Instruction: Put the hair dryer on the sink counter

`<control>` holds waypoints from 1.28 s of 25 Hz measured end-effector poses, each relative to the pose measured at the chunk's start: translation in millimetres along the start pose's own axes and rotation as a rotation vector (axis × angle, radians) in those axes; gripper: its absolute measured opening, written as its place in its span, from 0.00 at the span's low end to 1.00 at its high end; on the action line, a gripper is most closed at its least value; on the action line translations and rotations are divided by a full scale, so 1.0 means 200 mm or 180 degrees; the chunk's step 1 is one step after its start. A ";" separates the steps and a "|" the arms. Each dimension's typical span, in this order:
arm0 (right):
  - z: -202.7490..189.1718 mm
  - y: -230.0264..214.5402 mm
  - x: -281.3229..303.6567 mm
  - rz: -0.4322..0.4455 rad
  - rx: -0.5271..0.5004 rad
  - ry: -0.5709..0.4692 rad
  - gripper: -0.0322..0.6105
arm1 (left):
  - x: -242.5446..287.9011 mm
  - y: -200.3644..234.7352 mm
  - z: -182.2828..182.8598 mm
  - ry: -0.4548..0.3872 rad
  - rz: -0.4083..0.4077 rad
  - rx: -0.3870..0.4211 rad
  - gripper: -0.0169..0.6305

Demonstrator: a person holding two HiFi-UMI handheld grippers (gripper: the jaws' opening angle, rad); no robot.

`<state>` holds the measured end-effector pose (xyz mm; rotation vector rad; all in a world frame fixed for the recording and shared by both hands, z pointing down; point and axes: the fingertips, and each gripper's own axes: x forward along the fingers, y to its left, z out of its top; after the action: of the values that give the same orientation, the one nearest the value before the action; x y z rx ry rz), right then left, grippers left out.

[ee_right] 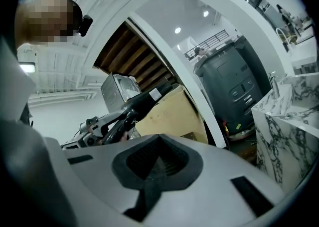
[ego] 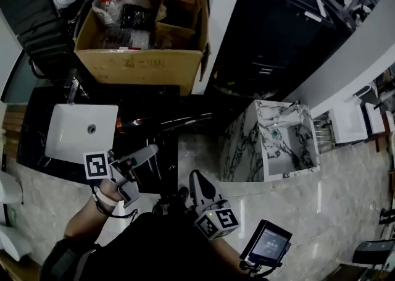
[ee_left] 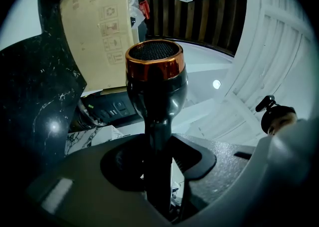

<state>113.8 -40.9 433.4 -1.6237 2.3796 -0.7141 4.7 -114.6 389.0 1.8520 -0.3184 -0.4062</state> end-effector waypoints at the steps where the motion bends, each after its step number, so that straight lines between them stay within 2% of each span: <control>1: 0.00 -0.02 0.02 0.0014 0.0028 0.0022 0.04 | 0.03 0.03 0.03 -0.0009 0.0024 -0.0025 0.28; 9: 0.04 -0.17 0.11 0.0132 0.0107 0.0138 0.04 | 0.16 0.32 0.18 0.0066 0.0388 -0.0060 0.28; 13: 0.01 -0.20 0.13 0.0146 0.0157 0.0222 0.04 | 0.19 0.45 0.28 0.0073 0.0465 -0.0096 0.28; 22: -0.13 -0.20 0.21 0.0039 0.0439 0.0365 0.04 | 0.25 0.85 0.46 0.0304 0.0646 -0.0270 0.28; 29: -0.23 -0.25 0.21 -0.0224 0.0479 0.0468 0.04 | 0.31 1.19 0.52 0.0515 0.0725 -0.0292 0.28; 32: -0.25 -0.25 0.23 -0.0264 0.0487 0.0482 0.04 | 0.32 1.28 0.51 0.0541 0.0801 -0.0416 0.28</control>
<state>117.1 -83.7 505.7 -1.6664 2.3015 -1.0422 13.9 -306.5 596.0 1.6804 -0.3935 -0.0937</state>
